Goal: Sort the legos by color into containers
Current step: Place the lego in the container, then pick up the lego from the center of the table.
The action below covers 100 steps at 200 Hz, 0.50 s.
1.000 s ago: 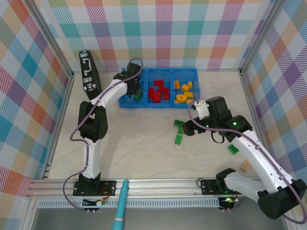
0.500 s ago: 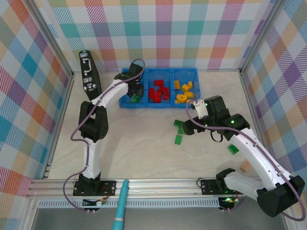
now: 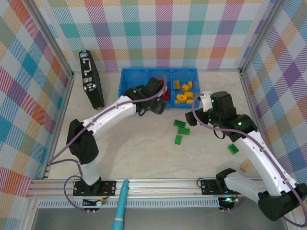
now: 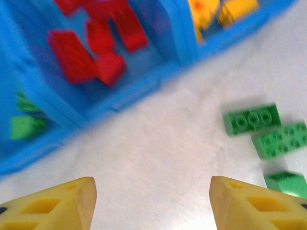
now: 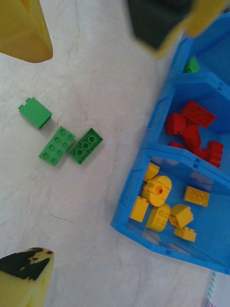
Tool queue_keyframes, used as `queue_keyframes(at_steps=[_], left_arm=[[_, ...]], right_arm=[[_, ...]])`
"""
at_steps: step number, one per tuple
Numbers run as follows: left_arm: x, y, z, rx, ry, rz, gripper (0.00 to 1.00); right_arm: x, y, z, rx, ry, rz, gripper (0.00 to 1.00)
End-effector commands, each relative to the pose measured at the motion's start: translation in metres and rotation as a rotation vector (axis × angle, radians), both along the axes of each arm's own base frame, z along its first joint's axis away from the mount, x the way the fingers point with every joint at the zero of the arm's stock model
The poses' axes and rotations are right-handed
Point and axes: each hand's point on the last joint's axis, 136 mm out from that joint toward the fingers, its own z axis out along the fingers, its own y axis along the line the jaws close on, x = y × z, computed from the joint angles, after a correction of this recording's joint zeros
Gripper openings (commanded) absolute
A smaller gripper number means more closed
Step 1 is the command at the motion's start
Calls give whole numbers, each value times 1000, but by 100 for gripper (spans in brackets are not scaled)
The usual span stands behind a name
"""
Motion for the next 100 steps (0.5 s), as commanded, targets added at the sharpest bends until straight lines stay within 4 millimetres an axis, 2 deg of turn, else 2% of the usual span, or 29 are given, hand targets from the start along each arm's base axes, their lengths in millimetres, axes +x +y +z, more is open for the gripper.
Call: queue_keyframes(at_steps=[1,18,42,73,100], left_arm=[[-35,-29,-38,-35,140,-29,64],[-54,-57,-53,-124,206,-44,64],[-77,-83,-71,-164,278,-38,65],[-89,-96,-84,-194,348,17,66],[-95,-96,-98,-185,388,71,66]], right_arm=[[10,1,24,17,-76,-4,99],[12,2,27,18,-94,3,99],[15,2,33,29,-115,6,99],[15,3,30,32,-114,10,99],[15,0,28,27,-122,-3,99]])
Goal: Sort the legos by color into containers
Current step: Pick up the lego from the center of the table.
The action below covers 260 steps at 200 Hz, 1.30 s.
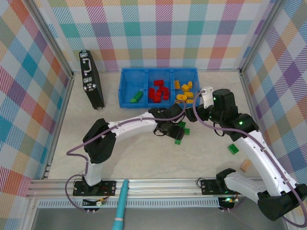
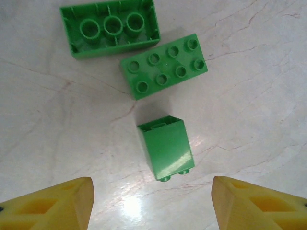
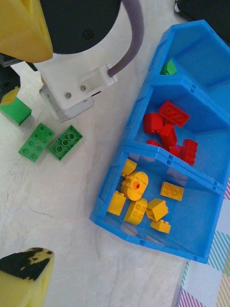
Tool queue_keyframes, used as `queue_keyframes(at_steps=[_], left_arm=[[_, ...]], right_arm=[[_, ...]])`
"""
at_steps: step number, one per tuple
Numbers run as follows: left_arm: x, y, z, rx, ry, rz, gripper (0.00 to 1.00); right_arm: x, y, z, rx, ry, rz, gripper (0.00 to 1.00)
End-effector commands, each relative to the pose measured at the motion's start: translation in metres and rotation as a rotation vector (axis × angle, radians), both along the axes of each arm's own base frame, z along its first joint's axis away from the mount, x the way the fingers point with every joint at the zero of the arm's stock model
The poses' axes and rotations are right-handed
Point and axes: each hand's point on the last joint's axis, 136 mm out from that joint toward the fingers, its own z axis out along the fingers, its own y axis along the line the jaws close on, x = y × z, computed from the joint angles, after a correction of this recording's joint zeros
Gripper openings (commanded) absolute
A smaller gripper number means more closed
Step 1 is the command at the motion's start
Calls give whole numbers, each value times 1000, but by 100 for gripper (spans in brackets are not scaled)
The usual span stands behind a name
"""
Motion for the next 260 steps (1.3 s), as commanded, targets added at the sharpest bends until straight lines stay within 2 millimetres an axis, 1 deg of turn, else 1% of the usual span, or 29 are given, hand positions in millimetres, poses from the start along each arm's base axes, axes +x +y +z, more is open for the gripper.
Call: queue_keyframes(at_steps=[1,31,51,64,90,138,181,208,237,260], left_arm=[[-4,-7,-7,-28,61,82,66],[-12,-14,-19,6,67,87,66],[-17,-15,-33,30,92,106,66],[-18,-16,-41,33,104,122,66],[-17,-19,-48,37,101,135,66],[-17,-22,-60,63,101,132,65],[-19,-23,-73,95,117,124,54],[-18,-25,-77,109,120,116,46],[-17,-19,-75,126,111,114,36],[-12,-5,-66,150,88,120,29]], right_arm=[[4,-2,11,11,-50,-7,99],[1,-5,14,26,-74,-12,99],[-1,-7,17,40,-86,-19,99],[-3,-8,22,60,-91,-20,99],[-7,-11,29,92,-107,-26,99],[-9,-12,24,107,-101,-34,99],[-10,-13,18,108,-83,-40,99],[-10,-14,16,97,-89,-41,99],[-8,-12,12,94,-81,-31,99],[-4,-10,6,93,-68,-35,99]])
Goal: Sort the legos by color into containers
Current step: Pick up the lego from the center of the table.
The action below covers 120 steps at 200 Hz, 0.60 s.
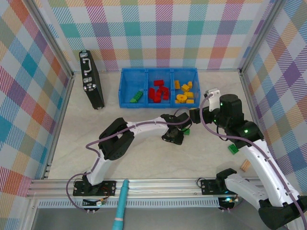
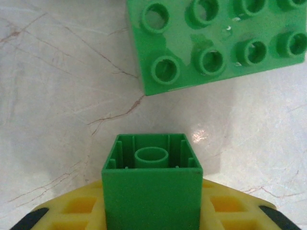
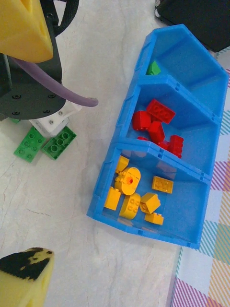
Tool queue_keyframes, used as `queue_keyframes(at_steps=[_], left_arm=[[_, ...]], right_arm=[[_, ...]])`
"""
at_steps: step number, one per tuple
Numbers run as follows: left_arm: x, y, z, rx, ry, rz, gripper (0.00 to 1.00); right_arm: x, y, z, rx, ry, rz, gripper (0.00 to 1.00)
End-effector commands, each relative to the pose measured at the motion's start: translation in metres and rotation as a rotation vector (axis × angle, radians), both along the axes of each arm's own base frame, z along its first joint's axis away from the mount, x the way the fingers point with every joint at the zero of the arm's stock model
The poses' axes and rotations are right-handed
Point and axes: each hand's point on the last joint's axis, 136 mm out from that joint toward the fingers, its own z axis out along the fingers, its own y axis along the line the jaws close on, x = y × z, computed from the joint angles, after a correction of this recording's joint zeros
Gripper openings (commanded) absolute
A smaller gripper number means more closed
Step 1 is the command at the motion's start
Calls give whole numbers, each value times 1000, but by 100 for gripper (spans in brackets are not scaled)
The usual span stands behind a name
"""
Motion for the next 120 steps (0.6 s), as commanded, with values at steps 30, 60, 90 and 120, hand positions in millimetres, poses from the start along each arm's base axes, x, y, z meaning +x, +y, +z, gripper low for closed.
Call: queue_keyframes(at_steps=[30,60,90,120], left_arm=[[15,43,20,68,-55,21,24],[37,82,49,104,-118,62,24],[61,116,80,134,-200,89,23],[94,151,107,168,-296,130,23]], right_arm=[[12,7,-3,20,1,9,99],[16,8,-6,11,11,7,99],[22,11,-11,5,33,9,99],[28,14,-18,0,61,10,99]])
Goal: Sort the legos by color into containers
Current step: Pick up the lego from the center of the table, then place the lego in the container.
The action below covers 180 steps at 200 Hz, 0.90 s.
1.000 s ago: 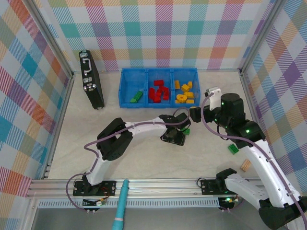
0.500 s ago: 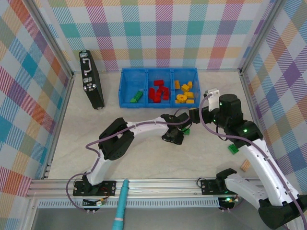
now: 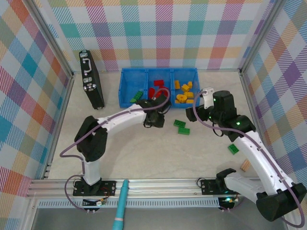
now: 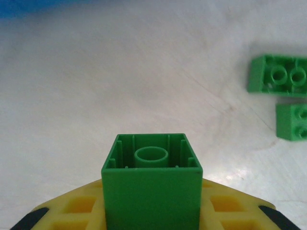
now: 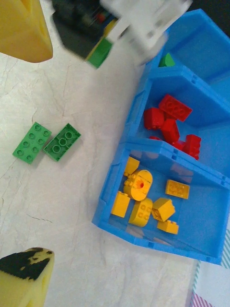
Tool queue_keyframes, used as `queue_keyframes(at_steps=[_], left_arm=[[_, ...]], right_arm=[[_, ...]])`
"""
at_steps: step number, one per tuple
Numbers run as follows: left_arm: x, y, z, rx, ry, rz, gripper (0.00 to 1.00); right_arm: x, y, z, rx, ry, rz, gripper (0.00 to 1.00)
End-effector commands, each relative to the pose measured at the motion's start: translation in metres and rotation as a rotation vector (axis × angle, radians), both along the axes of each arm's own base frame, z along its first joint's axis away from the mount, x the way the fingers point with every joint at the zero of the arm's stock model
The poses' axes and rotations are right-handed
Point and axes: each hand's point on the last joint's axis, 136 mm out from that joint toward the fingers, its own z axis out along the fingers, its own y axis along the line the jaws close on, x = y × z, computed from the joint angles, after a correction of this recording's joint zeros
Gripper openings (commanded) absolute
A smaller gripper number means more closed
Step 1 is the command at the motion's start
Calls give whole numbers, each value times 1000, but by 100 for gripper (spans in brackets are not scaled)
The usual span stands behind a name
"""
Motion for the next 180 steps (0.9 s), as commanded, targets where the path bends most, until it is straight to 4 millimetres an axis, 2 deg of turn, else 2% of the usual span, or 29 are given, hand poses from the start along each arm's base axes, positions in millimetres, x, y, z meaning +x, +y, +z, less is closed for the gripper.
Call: queue_keyframes(at_steps=[1,31,59,78,115,146,180], left_arm=[[17,35,21,94,-73,0,23],[53,69,39,112,-159,51,23],[92,99,44,110,-213,108,23],[121,107,44,95,-254,127,23],[166,110,26,93,-286,146,23],[185,118,4,81,-273,184,23],[189,117,-12,65,-255,197,23]], right_arm=[[7,3,9,26,-17,0,99],[15,4,-5,18,22,-13,99],[19,4,-16,11,64,-27,99],[21,7,-19,18,71,-24,99],[23,9,-12,39,68,-24,99],[21,12,-7,69,66,-25,99],[19,14,-10,95,75,-25,99]])
